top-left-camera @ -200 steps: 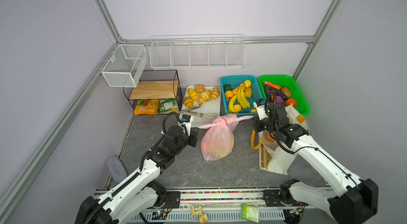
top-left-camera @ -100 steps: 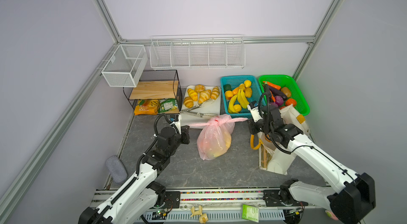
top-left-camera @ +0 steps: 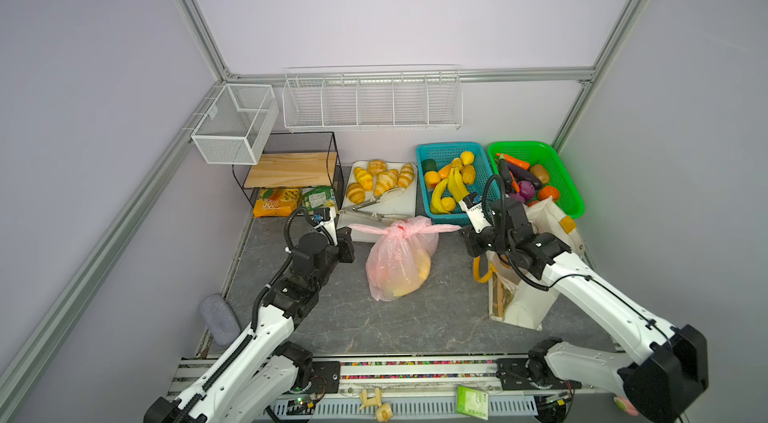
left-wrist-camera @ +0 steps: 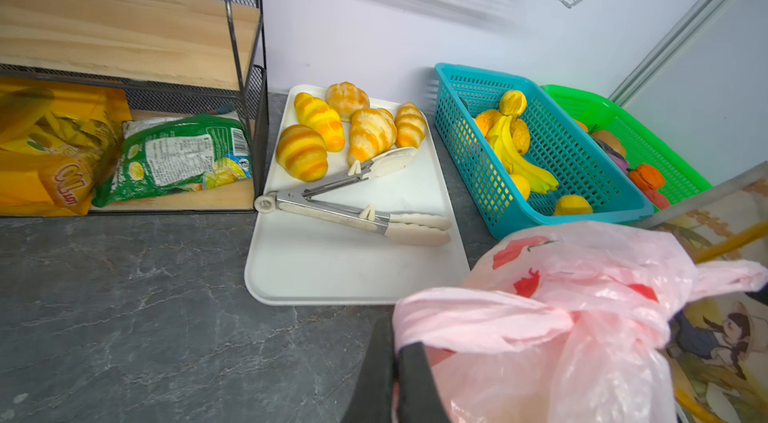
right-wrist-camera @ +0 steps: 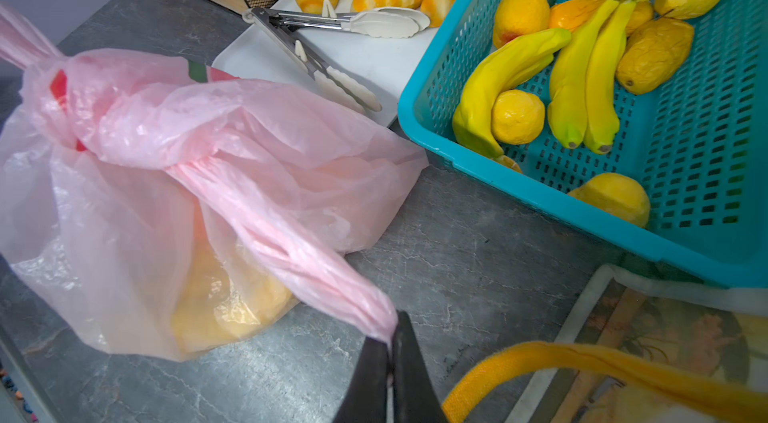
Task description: Place the mixed food into the grocery bags and tie them
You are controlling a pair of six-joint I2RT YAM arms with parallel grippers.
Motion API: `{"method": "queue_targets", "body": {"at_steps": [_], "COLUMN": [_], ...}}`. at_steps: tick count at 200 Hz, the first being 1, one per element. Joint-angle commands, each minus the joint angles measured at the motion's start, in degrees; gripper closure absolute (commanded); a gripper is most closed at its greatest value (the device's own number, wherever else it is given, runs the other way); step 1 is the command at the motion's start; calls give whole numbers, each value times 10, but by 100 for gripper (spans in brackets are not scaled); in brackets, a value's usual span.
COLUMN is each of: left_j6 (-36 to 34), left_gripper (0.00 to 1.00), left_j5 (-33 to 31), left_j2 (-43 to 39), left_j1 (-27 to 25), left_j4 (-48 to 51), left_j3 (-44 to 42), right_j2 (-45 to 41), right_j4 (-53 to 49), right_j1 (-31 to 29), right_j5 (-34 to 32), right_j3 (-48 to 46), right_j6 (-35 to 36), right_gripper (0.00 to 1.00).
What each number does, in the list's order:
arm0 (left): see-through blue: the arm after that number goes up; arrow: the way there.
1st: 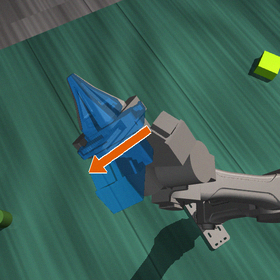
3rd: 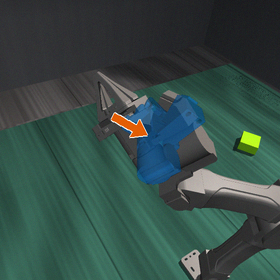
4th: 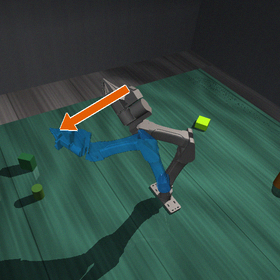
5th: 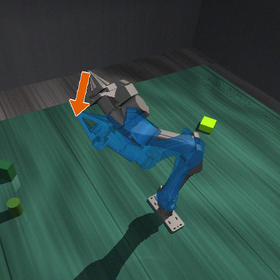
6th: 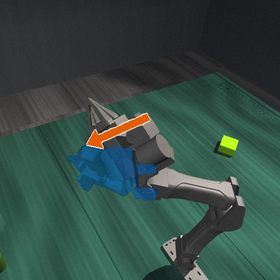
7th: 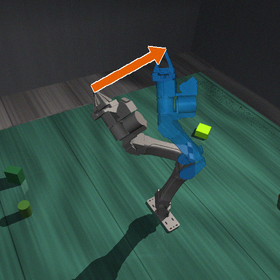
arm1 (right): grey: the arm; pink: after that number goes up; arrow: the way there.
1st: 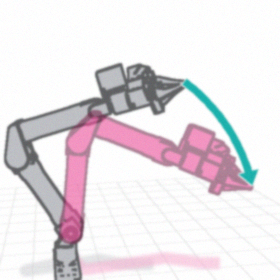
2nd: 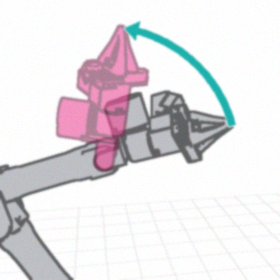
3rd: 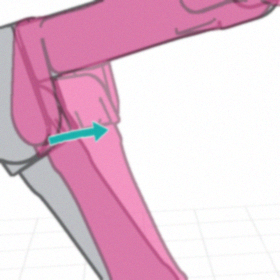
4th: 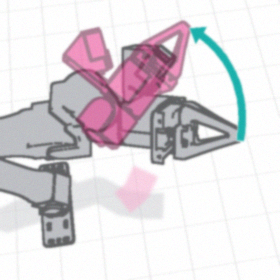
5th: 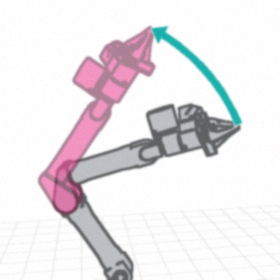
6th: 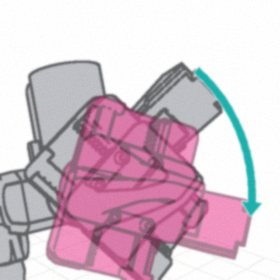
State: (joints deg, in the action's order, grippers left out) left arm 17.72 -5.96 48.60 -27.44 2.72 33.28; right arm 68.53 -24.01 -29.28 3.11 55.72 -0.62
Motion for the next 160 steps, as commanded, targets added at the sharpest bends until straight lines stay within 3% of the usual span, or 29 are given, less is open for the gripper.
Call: {"method": "queue_targets", "body": {"at_steps": [1, 76, 141, 160], "left_j6": [9, 35, 36, 68], "left_gripper": [100, 100, 100, 100], "left_j5": [-30, -45, -54, -7], "left_j2": [19, 42, 59, 76], "left_j1": [18, 126, 136, 183], "left_j4": [10, -22, -39, -58], "left_j3": [14, -44, -63, -79], "right_j2": [16, 11, 43, 44], "right_j4": [-17, -3, -5, 10], "right_j1": [-3, 41, 26, 57], "right_j5": [12, -12, -29, -15], "right_j3": [13, -75, -59, -88], "right_j6": [5, -58, -61, -71], "right_gripper": [94, 93, 94, 93]}}
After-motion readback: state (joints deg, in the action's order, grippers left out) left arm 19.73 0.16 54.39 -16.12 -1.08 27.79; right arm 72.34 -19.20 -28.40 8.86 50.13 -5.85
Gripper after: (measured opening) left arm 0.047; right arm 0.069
